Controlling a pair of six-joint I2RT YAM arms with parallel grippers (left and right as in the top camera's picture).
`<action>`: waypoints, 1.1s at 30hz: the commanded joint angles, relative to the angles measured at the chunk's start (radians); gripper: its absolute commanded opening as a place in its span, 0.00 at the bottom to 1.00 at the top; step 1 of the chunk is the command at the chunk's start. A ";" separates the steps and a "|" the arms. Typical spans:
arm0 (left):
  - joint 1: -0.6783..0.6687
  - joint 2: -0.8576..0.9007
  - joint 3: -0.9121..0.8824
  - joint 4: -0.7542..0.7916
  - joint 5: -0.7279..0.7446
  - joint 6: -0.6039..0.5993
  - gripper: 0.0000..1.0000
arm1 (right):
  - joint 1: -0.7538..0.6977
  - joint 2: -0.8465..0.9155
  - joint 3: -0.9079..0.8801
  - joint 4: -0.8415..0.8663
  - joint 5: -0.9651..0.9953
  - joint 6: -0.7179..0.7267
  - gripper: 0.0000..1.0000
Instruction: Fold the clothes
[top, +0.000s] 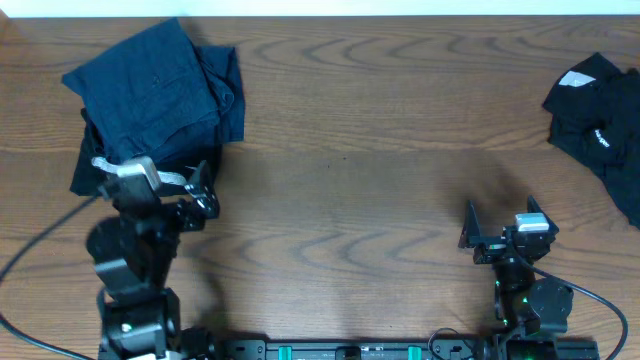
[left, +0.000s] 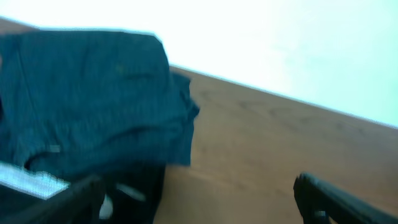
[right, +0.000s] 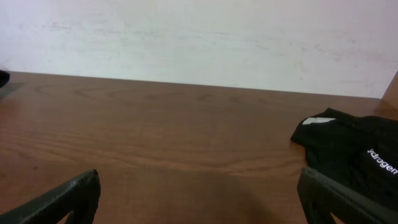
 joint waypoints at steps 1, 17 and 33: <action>-0.006 -0.056 -0.117 0.087 -0.008 0.013 0.98 | -0.014 -0.007 -0.004 -0.002 0.003 0.013 0.99; -0.130 -0.216 -0.356 0.191 -0.180 0.019 0.98 | -0.014 -0.007 -0.004 -0.003 0.003 0.013 0.99; -0.161 -0.301 -0.447 0.191 -0.262 0.054 0.98 | -0.014 -0.007 -0.004 -0.003 0.003 0.013 0.99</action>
